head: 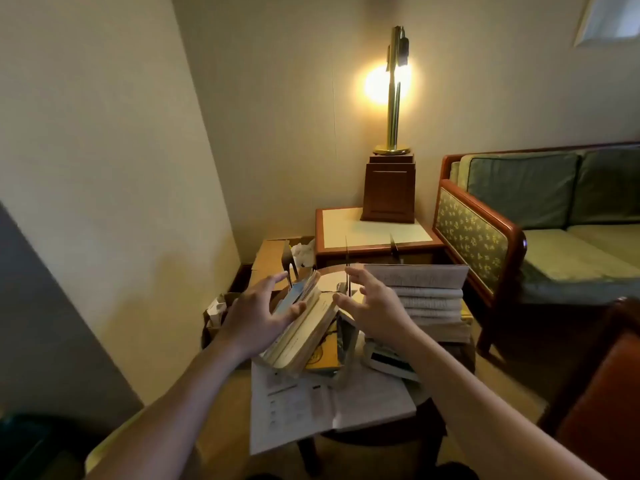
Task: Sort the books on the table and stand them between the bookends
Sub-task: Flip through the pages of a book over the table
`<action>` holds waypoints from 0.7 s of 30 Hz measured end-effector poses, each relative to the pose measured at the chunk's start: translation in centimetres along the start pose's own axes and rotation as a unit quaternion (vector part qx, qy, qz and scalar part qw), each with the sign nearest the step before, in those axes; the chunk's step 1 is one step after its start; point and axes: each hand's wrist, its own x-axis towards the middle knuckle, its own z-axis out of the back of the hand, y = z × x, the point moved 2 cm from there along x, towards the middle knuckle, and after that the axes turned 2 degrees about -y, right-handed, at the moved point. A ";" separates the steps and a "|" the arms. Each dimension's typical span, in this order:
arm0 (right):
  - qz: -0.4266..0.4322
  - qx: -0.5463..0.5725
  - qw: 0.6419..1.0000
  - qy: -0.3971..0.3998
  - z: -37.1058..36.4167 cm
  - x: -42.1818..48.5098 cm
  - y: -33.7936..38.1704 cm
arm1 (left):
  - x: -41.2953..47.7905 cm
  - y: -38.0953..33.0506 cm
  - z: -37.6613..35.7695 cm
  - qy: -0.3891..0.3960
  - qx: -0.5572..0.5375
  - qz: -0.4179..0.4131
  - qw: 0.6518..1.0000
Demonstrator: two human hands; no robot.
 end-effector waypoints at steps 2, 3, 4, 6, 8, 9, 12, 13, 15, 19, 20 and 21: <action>0.000 0.002 1.000 -0.003 -0.4 -0.4 0.0 | -0.3 0.1 -0.3 0.006 -0.001 0.001 1.000; -0.002 0.003 1.000 -0.001 -0.7 -0.6 -0.2 | -0.4 0.4 -0.6 0.010 0.001 0.001 1.000; -0.005 0.003 1.000 0.003 -0.9 -0.7 -0.3 | -0.5 0.6 -1.0 0.019 0.005 0.001 1.000; -0.016 0.007 1.000 0.006 -1.4 -0.6 -0.6 | -0.3 1.1 -1.5 0.022 0.010 0.006 1.000; -0.021 0.007 1.000 0.009 -1.7 -0.2 -0.9 | 0.2 1.5 -1.8 0.027 0.005 0.005 1.000; -0.025 0.005 1.000 0.012 -2.0 0.0 -1.2 | 0.5 1.9 -2.1 0.033 0.005 0.005 0.999; -0.030 0.002 0.999 0.017 -2.8 0.8 -2.1 | 1.2 3.0 -3.2 0.048 0.007 -0.005 0.999; -0.032 0.004 0.999 0.019 -3.2 1.0 -2.3 | 1.4 3.5 -3.6 0.053 0.008 -0.006 0.999; -0.037 0.016 0.999 0.024 -3.8 1.6 -2.8 | 1.9 4.2 -4.4 0.066 0.012 -0.007 0.998; -0.045 0.018 0.998 0.034 -5.4 2.8 -4.2 | 3.4 5.4 -6.2 0.119 0.055 -0.001 0.991; -0.049 0.016 0.998 0.033 -5.8 3.1 -4.6 | 3.8 5.7 -6.7 0.129 0.061 -0.001 0.990; -0.054 0.015 0.998 0.031 -6.2 3.3 -5.0 | 4.2 5.9 -7.1 0.136 0.063 0.001 0.989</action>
